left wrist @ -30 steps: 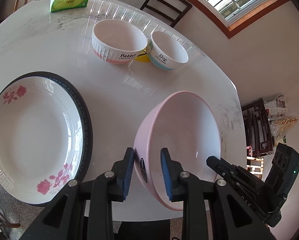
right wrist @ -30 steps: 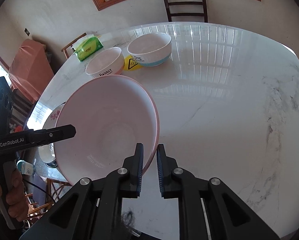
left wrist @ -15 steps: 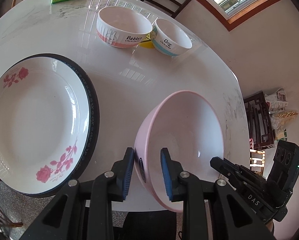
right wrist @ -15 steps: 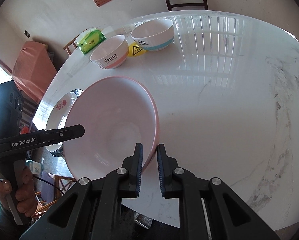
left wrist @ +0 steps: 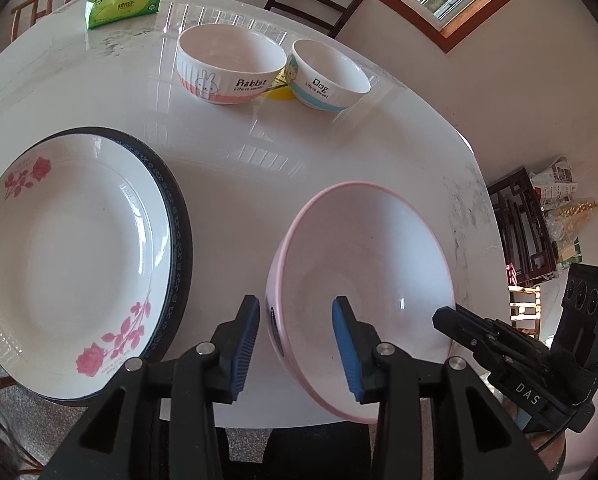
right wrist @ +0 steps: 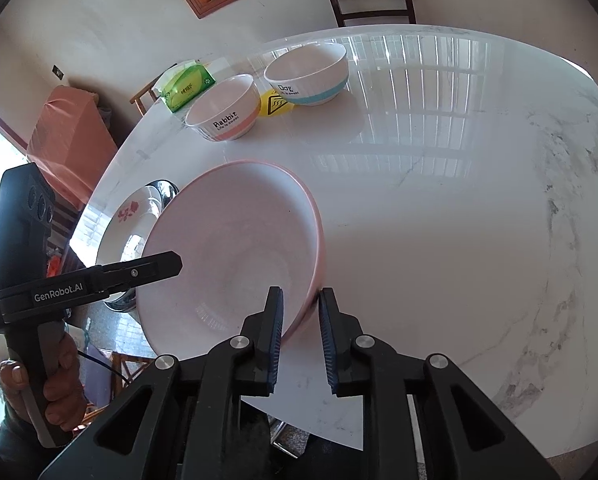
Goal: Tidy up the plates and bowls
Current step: 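Carry the pink bowl beside the plate stack and lower it onto the table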
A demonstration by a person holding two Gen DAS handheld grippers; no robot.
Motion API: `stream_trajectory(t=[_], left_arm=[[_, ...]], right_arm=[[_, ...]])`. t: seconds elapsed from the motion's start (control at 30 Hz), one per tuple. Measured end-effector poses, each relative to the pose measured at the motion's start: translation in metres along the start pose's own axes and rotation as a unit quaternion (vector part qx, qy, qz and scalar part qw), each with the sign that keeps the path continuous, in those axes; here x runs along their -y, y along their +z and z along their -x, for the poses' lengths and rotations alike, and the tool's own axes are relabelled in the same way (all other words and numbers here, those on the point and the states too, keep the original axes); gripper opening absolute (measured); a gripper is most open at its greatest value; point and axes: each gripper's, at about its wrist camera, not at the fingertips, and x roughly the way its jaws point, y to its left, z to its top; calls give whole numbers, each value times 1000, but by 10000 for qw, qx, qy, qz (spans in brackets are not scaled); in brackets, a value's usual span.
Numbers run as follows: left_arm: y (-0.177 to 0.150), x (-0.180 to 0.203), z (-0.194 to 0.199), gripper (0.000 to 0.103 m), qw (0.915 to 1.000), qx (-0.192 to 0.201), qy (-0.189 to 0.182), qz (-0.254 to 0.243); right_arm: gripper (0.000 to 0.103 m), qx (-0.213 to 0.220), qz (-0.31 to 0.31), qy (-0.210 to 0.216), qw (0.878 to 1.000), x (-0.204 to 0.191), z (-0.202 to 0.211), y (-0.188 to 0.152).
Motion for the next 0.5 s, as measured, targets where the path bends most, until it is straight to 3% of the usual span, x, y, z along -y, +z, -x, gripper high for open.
stream_trajectory(t=[0.2, 0.5], left_arm=[[-5, 0, 18, 42, 9987, 320, 259, -307], [-1, -17, 37, 42, 9961, 445, 597, -476]], right_arm=[[23, 232, -50, 69, 9997, 3, 14, 5], [41, 86, -197, 577, 9981, -11, 20, 17]])
